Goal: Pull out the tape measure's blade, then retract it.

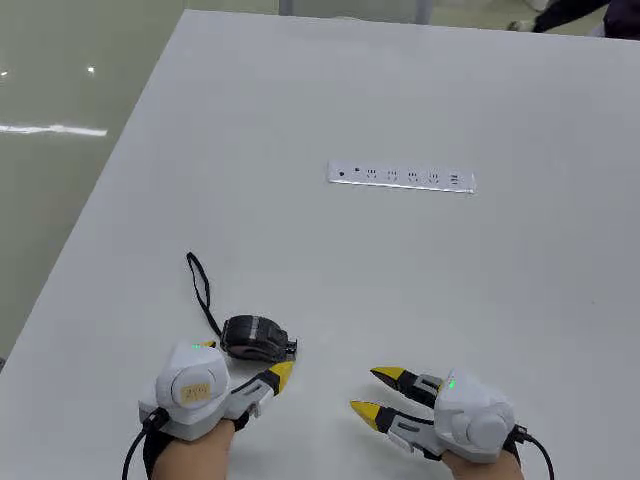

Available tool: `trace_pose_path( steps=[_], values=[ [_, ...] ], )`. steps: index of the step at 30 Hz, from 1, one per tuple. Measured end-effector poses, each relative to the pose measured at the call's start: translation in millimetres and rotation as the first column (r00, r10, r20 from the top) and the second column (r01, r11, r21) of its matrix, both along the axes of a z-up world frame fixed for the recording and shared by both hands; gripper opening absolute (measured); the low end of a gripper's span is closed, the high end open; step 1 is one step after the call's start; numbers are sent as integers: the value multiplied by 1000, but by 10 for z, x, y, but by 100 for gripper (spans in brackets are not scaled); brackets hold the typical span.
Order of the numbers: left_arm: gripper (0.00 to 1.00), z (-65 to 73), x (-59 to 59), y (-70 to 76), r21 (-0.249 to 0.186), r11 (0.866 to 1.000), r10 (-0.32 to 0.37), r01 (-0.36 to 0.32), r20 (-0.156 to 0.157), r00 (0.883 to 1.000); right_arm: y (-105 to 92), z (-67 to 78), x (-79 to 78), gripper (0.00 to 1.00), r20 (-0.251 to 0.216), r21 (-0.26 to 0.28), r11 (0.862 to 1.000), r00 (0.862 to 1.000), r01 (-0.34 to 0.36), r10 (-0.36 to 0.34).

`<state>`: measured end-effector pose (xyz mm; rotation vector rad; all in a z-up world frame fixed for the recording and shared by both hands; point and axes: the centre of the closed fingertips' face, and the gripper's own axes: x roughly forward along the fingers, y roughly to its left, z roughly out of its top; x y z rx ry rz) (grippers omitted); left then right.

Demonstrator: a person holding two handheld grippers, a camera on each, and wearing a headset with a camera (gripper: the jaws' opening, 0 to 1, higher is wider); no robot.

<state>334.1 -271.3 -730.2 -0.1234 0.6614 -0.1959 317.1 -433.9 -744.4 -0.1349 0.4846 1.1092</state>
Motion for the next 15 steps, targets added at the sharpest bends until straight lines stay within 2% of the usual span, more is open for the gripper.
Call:
trace_pose_path(
  steps=[4, 11, 15],
  values=[
    [71, 26, -7, -34, -9, 999, -38, 38, 8, 999, -61, 20, -21, 33, 3, -7, 1000, 1000, 6, -6],
    [71, 66, -45, 6, -5, 996, -85, 85, 20, 996, -151, 54, -48, 34, 8, -11, 1000, 1000, 19, -19],
    [71, 88, -61, -1, -29, 993, -110, 111, 26, 994, -182, 70, -58, 34, 9, -11, 1000, 1000, 25, -25]
  ],
)
